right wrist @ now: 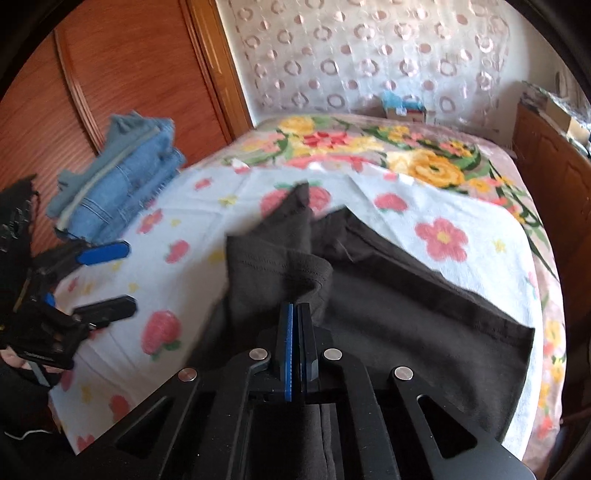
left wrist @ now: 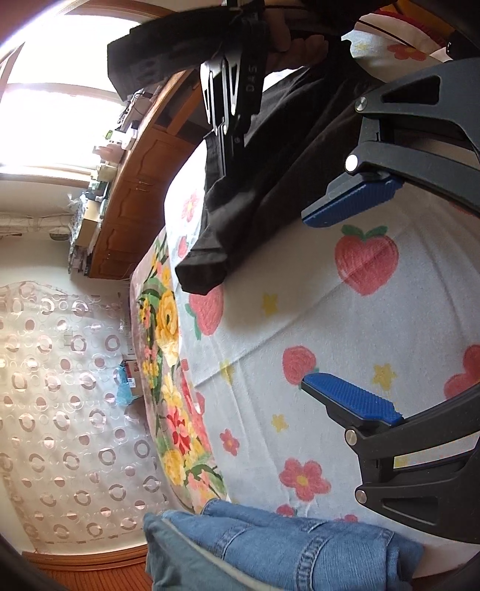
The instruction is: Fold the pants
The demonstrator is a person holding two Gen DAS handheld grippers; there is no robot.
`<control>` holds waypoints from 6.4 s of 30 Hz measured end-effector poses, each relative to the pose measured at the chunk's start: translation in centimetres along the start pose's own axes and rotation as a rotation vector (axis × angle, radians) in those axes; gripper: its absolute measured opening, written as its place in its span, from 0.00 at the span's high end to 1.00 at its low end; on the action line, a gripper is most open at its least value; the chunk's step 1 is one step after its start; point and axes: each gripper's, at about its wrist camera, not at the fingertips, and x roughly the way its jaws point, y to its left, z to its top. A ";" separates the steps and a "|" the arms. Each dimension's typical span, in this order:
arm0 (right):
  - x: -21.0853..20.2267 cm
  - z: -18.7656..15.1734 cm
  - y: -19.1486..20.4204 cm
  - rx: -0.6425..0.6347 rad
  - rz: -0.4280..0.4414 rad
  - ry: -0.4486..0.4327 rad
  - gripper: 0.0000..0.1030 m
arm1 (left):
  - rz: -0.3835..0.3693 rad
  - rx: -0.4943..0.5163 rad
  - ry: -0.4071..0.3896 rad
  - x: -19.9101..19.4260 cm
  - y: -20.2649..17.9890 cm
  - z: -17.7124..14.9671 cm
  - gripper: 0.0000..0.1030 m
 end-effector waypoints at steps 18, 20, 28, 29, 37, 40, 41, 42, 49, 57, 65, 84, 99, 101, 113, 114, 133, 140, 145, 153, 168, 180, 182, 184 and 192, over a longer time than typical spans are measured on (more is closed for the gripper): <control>-3.1 -2.5 3.2 -0.089 0.001 -0.002 0.90 | 0.032 -0.032 -0.025 -1.6 1.6 -1.3 0.20; -3.2 -2.4 2.3 -0.076 -0.035 -0.010 0.84 | 0.031 -0.028 -0.024 -1.5 1.5 -1.3 0.20; 0.7 -1.5 4.4 -0.093 0.007 0.030 0.74 | 0.037 -0.033 -0.015 -1.5 1.5 -1.3 0.20; 1.3 -1.5 4.9 -0.103 0.017 0.043 0.74 | 0.039 -0.034 -0.014 -1.6 1.5 -1.3 0.20; 3.4 -0.9 4.3 -0.136 -0.001 0.070 0.95 | 0.042 -0.034 -0.009 -1.7 1.6 -1.5 0.20; 0.9 -0.5 2.6 -0.088 -0.027 -0.014 0.95 | 0.032 -0.027 -0.004 -1.5 1.2 -1.4 0.20; 0.0 -0.3 1.9 -0.068 -0.041 -0.041 0.95 | 0.029 -0.023 -0.003 -1.4 1.0 -1.3 0.20; -0.6 -0.3 1.3 -0.054 -0.052 -0.056 0.95 | 0.024 -0.016 -0.001 -1.3 0.6 -1.2 0.20; -2.3 -0.5 -0.9 -0.017 -0.121 -0.113 0.95 | -0.007 0.027 0.008 -0.7 -1.6 -0.6 0.20; -3.6 -2.2 -4.8 0.104 -0.304 -0.141 0.95 | -0.030 0.068 0.033 0.2 -3.5 -0.3 0.20; -2.0 -4.3 -7.4 0.186 -0.424 -0.071 0.94 | -0.037 0.078 0.061 1.1 -4.6 -0.7 0.20; -1.1 -1.9 -10.7 0.217 -0.334 -0.012 0.94 | -0.045 0.093 0.096 1.7 -6.0 -1.4 0.20; -5.9 -3.8 -9.5 0.157 -0.493 -0.063 0.72 | -0.053 0.089 0.095 0.9 -6.5 -1.9 0.20; -7.3 -4.7 -8.5 0.167 -0.459 -0.080 0.71 | -0.061 0.090 0.089 0.4 -6.9 -2.1 0.20; -12.6 -13.2 -2.7 0.161 -0.336 -0.072 0.71 | -0.109 0.082 0.080 -1.3 -8.6 -3.9 0.29; -12.9 -13.7 -2.5 0.162 -0.337 -0.070 0.71 | -0.115 0.077 0.080 -1.4 -8.7 -4.1 0.33; -14.6 -15.9 -1.2 0.227 -0.264 -0.118 0.94 | -0.086 0.084 0.128 -0.7 -10.4 -5.6 0.50; -15.2 -17.3 0.7 0.199 -0.279 -0.106 0.95 | -0.102 0.086 0.121 -1.2 -10.4 -5.9 0.50; -14.3 -17.8 0.5 0.230 -0.290 -0.103 0.94 | -0.112 0.069 0.126 -1.1 -10.2 -5.9 0.51; -13.9 -17.6 0.5 0.245 -0.310 -0.107 0.76 | -0.149 0.087 0.117 -2.1 -11.2 -6.4 0.86; -13.9 -17.8 -0.6 0.254 -0.315 -0.105 0.68 | -0.132 0.072 0.106 -3.6 -11.1 -6.4 0.83; -13.4 -17.7 -0.9 0.266 -0.274 -0.096 0.68 | -0.067 0.064 0.125 -1.8 -10.6 -6.1 0.52; -13.4 -17.7 -0.9 0.267 -0.275 -0.099 0.68 | -0.074 0.053 0.131 -1.5 -10.6 -6.1 0.52; -13.4 -17.8 -0.9 0.266 -0.274 -0.104 0.68 | -0.076 0.045 0.133 -1.4 -10.5 -6.2 0.52; -13.3 -18.0 -0.8 0.270 -0.261 -0.113 0.75 | -0.066 0.059 0.127 -1.4 -10.7 -6.3 0.52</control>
